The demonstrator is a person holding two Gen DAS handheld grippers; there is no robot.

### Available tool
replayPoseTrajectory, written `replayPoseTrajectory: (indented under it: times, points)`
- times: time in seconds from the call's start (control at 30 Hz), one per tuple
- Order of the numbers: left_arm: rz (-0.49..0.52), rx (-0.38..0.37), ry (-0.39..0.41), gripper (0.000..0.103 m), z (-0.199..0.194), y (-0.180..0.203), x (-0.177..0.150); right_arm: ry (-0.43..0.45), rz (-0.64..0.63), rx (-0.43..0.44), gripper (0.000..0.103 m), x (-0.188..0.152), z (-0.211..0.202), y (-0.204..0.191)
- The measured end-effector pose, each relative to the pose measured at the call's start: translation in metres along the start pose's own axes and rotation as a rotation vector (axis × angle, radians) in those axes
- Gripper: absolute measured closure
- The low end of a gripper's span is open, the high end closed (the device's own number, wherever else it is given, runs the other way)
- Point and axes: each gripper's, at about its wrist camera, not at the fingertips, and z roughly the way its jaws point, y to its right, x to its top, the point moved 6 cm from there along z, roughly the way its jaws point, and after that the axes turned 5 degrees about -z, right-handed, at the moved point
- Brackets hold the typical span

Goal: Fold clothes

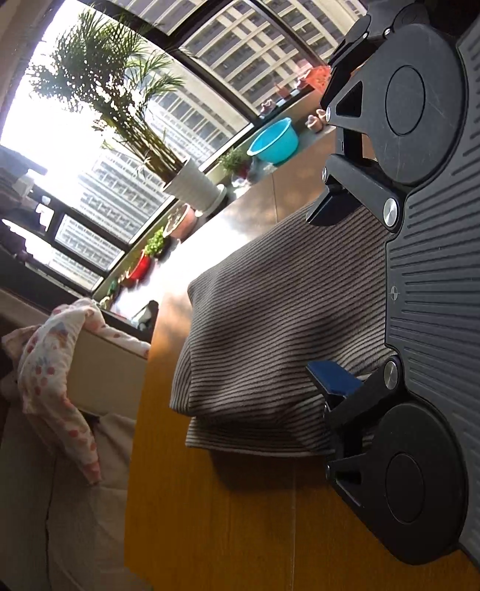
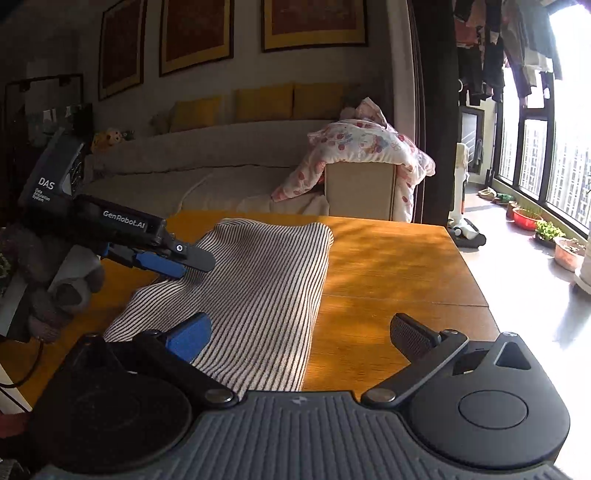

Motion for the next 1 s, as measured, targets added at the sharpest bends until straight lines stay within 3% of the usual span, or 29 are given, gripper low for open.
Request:
replayPoseTrajectory:
  times: [0.1, 0.2, 0.27, 0.37, 0.5, 0.63, 0.77, 0.9, 1.0]
  points:
    - [-0.035, -0.125, -0.047, 0.016, -0.007, 0.009, -0.018, -0.071, 0.027, -0.054, 0.0, -0.005, 0.021, 0.008]
    - [-0.005, -0.096, -0.105, 0.016, 0.003, 0.013, -0.04, -0.081, -0.05, -0.089, 0.0, -0.027, 0.028, -0.01]
    - [0.067, -0.081, -0.087, 0.016, 0.001, 0.018, -0.047, -0.051, -0.084, -0.128, 0.0, -0.037, 0.026, -0.019]
    - [0.071, -0.095, -0.075, 0.015, -0.002, 0.014, -0.051, -0.069, -0.037, -0.161, 0.0, -0.039, 0.024, -0.021]
    - [0.013, -0.131, -0.08, 0.015, 0.0, 0.004, -0.044, -0.146, 0.126, -0.09, 0.0, -0.042, 0.033, -0.01]
    - [-0.001, -0.127, -0.089, 0.015, 0.003, 0.003, -0.038, -0.146, 0.163, -0.057, 0.0, -0.045, 0.032, -0.004]
    - [0.008, -0.112, -0.086, 0.015, -0.003, 0.003, -0.041, -0.152, 0.104, -0.053, 0.0, -0.032, 0.031, -0.006]
    - [0.053, -0.076, -0.09, 0.014, -0.016, 0.005, -0.048, -0.08, 0.065, -0.053, 0.0, -0.013, 0.014, -0.012]
    - [0.068, -0.071, -0.1, 0.014, -0.026, 0.004, -0.057, -0.117, -0.012, -0.048, 0.0, -0.023, 0.015, -0.023]
